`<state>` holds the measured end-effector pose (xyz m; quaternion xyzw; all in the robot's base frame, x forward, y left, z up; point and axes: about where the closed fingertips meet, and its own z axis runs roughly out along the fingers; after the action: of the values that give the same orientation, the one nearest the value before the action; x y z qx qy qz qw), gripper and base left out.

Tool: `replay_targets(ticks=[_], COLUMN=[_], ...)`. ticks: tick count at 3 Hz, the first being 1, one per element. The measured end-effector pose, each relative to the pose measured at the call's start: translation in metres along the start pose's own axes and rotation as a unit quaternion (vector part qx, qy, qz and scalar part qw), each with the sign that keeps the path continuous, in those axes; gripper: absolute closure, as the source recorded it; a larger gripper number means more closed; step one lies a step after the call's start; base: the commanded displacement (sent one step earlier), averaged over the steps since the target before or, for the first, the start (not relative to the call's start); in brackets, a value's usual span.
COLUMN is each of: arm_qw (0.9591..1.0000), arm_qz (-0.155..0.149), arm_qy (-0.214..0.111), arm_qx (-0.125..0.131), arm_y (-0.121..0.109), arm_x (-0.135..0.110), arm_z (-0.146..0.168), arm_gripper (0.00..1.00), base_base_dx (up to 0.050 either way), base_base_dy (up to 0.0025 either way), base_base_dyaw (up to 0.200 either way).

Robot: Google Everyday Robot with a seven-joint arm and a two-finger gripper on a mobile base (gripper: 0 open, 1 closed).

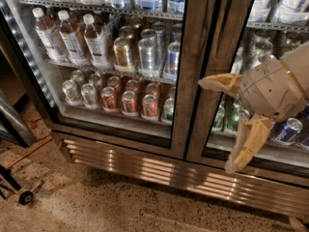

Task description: Open left fridge door

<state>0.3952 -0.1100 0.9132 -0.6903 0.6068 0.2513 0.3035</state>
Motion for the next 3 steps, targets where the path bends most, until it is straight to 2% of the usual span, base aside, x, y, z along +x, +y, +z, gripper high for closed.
replay_targets(ticks=[1, 2, 3], arm_qw=[0.9943, 0.9931, 0.9937], arm_qz=[-0.003, 0.0, 0.008], arm_qy=[-0.105, -0.115, -0.112], arm_qx=[-0.021, -0.023, -0.003], arm_y=[-0.0045, -0.0066, -0.0063], arm_x=[0.0054, 0.0037, 0.0001], arm_z=[-0.001, 0.0019, 0.0013], arm_gripper=[0.0, 0.0, 0.0], base_base_dx=[0.0, 0.0, 0.0], base_base_dy=[0.0, 0.0, 0.0], base_base_dyaw=[0.0, 0.0, 0.0])
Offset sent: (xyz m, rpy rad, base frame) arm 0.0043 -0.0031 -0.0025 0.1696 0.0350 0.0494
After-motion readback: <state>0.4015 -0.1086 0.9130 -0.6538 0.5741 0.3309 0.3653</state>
